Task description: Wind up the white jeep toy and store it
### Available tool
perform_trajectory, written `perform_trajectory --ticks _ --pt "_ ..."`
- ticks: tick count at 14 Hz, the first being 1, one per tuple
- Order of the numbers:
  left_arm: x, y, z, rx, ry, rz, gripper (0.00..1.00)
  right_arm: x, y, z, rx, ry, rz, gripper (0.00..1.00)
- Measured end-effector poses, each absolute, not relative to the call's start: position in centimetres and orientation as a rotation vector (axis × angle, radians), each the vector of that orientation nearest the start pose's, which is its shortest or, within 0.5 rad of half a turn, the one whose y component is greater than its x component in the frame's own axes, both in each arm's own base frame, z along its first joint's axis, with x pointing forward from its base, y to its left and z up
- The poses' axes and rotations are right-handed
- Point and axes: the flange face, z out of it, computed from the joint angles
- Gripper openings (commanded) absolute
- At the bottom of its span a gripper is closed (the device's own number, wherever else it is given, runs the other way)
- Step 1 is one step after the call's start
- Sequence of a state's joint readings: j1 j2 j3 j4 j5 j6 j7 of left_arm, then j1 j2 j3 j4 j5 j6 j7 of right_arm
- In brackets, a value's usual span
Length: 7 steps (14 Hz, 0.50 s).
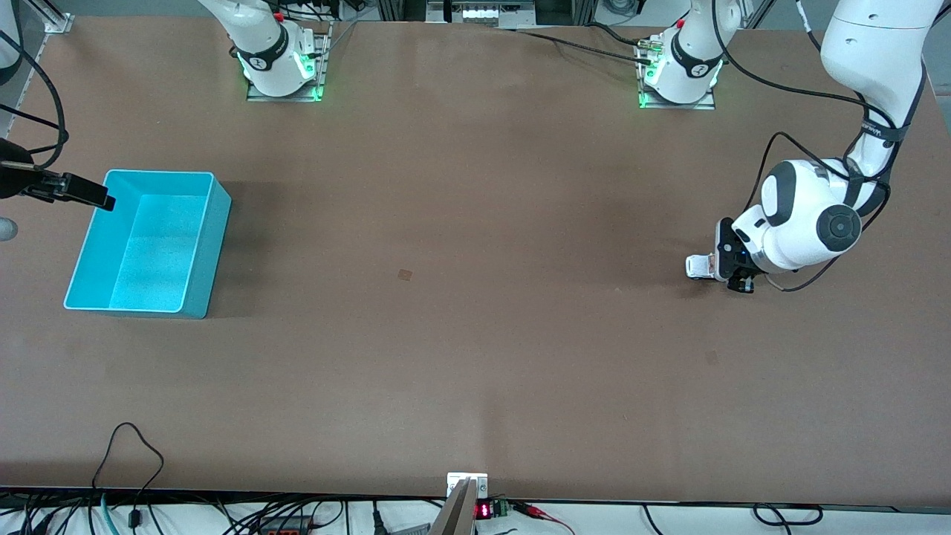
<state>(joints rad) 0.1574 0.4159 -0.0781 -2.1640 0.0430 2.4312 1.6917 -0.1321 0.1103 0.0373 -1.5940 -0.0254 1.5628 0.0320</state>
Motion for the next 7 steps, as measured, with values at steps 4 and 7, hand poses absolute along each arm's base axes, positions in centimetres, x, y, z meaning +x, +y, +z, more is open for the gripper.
perform_trajectory --ticks 4,7 --pt "54.55 4.25 18.94 -2.238 2.364 0.145 0.21 57.37 -4.65 54.77 -3.151 0.162 0.288 1.0" --pt "54.52 4.21 18.92 -2.258 2.344 0.147 0.21 57.32 -4.79 54.75 -3.15 0.166 0.293 1.0"
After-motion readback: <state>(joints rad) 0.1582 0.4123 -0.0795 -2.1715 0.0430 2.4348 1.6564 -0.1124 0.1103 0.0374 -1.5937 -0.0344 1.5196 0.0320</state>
